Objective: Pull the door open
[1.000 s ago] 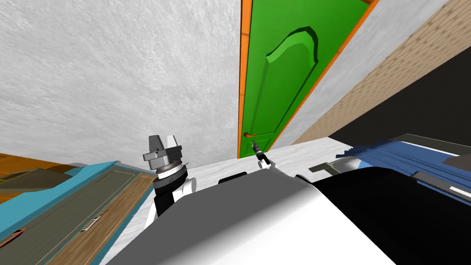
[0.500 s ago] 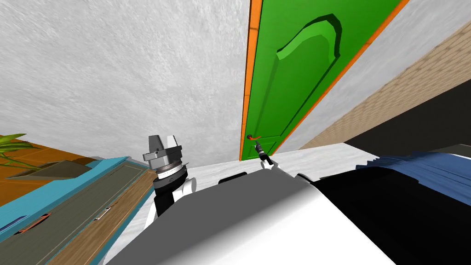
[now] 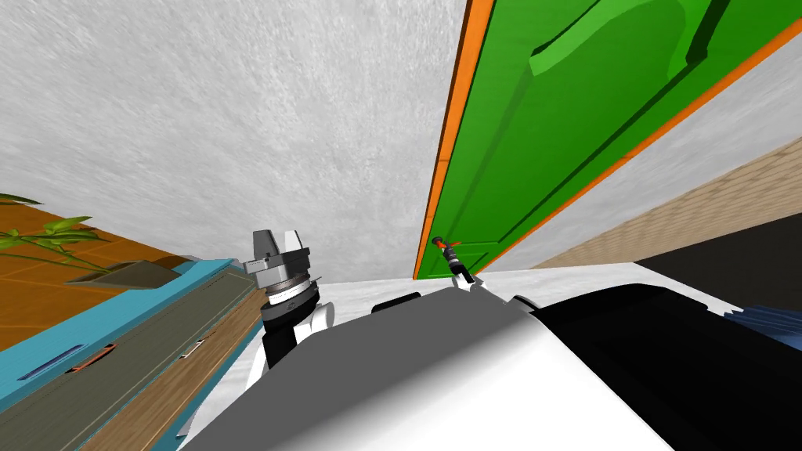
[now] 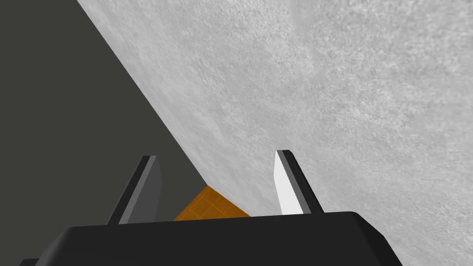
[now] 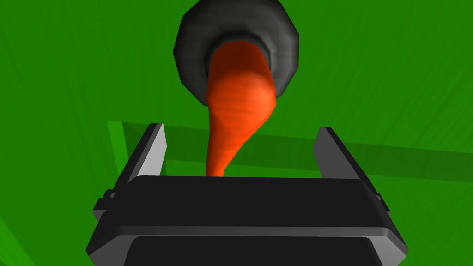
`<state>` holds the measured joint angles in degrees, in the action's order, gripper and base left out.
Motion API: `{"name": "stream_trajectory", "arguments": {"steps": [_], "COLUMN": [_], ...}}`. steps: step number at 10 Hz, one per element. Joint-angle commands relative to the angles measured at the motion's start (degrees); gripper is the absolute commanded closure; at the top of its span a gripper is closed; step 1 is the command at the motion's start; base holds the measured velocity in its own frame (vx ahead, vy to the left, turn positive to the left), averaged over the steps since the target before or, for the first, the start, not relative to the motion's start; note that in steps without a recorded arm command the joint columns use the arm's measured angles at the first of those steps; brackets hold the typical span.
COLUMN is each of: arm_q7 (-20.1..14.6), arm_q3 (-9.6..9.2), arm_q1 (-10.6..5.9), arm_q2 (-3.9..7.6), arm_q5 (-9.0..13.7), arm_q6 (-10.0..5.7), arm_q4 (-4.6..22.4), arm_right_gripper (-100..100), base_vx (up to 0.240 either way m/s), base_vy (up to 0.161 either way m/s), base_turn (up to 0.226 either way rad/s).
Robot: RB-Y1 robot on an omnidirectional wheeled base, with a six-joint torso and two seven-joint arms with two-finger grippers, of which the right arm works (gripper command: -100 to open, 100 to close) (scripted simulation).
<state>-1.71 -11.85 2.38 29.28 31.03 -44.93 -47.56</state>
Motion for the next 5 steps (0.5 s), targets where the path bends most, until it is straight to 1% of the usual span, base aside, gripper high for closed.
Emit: {"name": "stream_trajectory", "arguments": {"steps": [1, 2, 5], "arm_q7": [0.0, 0.0, 0.0], "arm_q3": [0.0, 0.0, 0.0], "arm_q1": [0.0, 0.0, 0.0], "arm_q2": [0.0, 0.0, 0.0], "arm_q5": [0.0, 0.0, 0.0], "arm_q6": [0.0, 0.0, 0.0], "arm_q4": [0.0, 0.0, 0.0], "arm_right_gripper": [-100, 100, 100], "base_vx": [0.076, -0.012, -0.021], "base_vy": [-0.009, 0.0, 0.0], "base_turn": [0.026, -0.021, 0.0]}}
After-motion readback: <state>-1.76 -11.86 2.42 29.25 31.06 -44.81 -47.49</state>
